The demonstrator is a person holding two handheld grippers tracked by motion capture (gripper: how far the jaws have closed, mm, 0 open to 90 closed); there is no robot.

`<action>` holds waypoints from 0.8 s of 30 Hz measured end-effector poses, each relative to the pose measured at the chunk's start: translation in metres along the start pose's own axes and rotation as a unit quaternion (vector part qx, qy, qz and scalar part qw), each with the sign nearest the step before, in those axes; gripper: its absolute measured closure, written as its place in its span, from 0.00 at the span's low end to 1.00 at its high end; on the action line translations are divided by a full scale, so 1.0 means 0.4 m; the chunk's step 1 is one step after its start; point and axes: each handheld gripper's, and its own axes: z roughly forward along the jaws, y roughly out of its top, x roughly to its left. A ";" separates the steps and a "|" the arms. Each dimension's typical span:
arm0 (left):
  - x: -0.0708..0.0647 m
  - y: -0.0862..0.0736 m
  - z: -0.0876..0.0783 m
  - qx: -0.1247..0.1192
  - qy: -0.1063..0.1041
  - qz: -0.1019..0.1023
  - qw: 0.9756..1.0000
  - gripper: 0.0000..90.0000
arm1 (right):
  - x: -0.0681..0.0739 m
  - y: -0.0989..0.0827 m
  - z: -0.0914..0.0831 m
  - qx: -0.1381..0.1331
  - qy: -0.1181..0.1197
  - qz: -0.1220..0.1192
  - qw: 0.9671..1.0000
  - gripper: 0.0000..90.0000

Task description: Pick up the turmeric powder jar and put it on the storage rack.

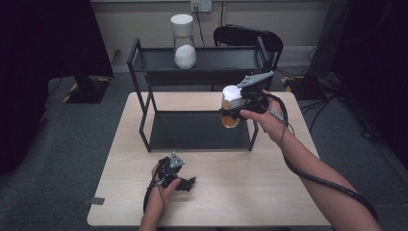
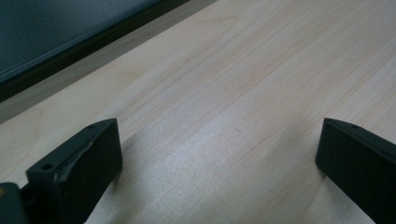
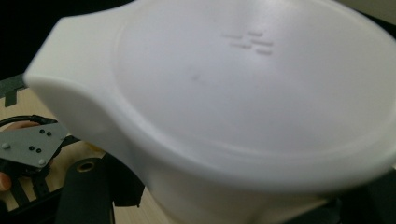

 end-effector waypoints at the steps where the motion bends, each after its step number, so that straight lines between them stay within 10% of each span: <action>1: 0.000 0.000 0.000 0.000 0.000 0.000 1.000 0.00 | -0.001 0.005 -0.001 -0.002 0.000 0.000 1.000 0.34; 24: 0.001 0.000 0.000 0.000 -0.001 0.000 1.000 0.00 | 0.008 0.173 -0.053 0.000 -0.009 -0.009 1.000 0.34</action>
